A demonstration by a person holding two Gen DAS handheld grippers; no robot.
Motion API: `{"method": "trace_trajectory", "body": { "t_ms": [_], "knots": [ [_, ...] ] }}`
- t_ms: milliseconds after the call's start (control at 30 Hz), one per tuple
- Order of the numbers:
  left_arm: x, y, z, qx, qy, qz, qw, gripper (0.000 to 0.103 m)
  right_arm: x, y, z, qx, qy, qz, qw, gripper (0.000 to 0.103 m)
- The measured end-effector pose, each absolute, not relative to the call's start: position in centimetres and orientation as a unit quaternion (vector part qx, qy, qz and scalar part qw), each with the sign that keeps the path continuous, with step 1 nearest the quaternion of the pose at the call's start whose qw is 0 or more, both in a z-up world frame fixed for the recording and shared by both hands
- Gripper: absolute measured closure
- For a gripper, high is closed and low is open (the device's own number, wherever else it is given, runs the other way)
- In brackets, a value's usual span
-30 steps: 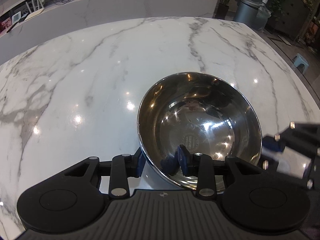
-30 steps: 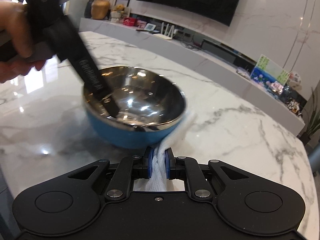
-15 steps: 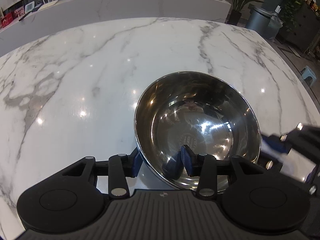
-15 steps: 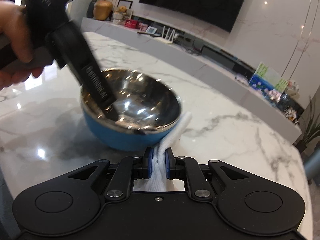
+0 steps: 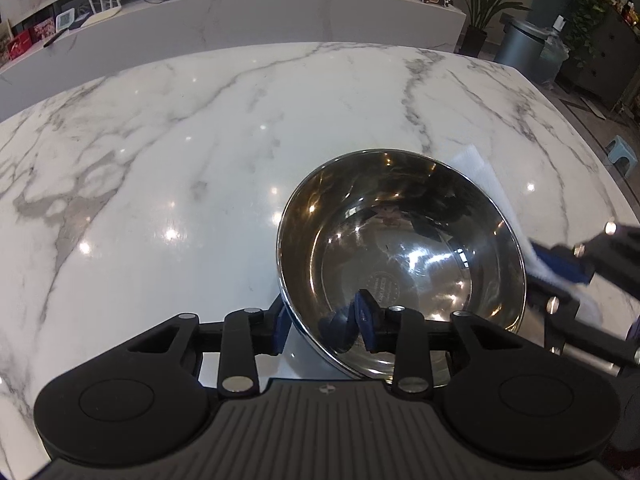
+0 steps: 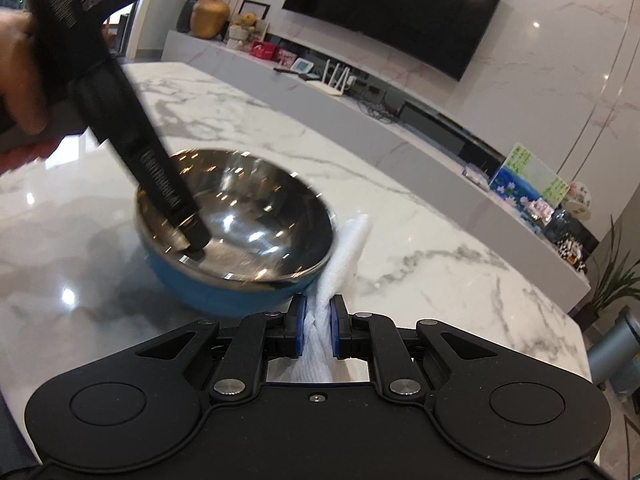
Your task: Clean bowl
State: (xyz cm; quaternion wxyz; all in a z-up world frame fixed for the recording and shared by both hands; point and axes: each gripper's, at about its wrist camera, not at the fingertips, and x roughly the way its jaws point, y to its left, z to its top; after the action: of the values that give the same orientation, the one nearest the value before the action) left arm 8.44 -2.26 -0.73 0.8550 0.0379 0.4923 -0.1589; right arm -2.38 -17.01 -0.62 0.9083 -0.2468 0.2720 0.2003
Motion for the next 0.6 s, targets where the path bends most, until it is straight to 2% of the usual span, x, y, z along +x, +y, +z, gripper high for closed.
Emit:
{"method": "trace_trajectory", "body": {
  "t_ms": [400,467,533,600],
  "knots": [
    [8.3,-2.7,-0.8,0.048,0.472,-0.137,0.869,0.072,-4.8,-15.5,-1.3,-0.236,0.291,0.218,0.901,0.092],
    [8.1,-2.5,-0.8,0.04,0.473,-0.128,0.871,0.067,-4.5,-15.7,-1.3,-0.232,0.293,0.217,0.902,0.092],
    [7.9,-2.3,-0.9,0.032,0.477,-0.118,0.87,0.056,-4.4,-15.7,-1.2,-0.229,0.295,0.214,0.903,0.092],
    [7.5,-2.0,-0.9,0.016,0.481,-0.106,0.87,0.055,-4.2,-15.8,-1.3,-0.231,0.295,0.208,0.904,0.092]
  ]
}}
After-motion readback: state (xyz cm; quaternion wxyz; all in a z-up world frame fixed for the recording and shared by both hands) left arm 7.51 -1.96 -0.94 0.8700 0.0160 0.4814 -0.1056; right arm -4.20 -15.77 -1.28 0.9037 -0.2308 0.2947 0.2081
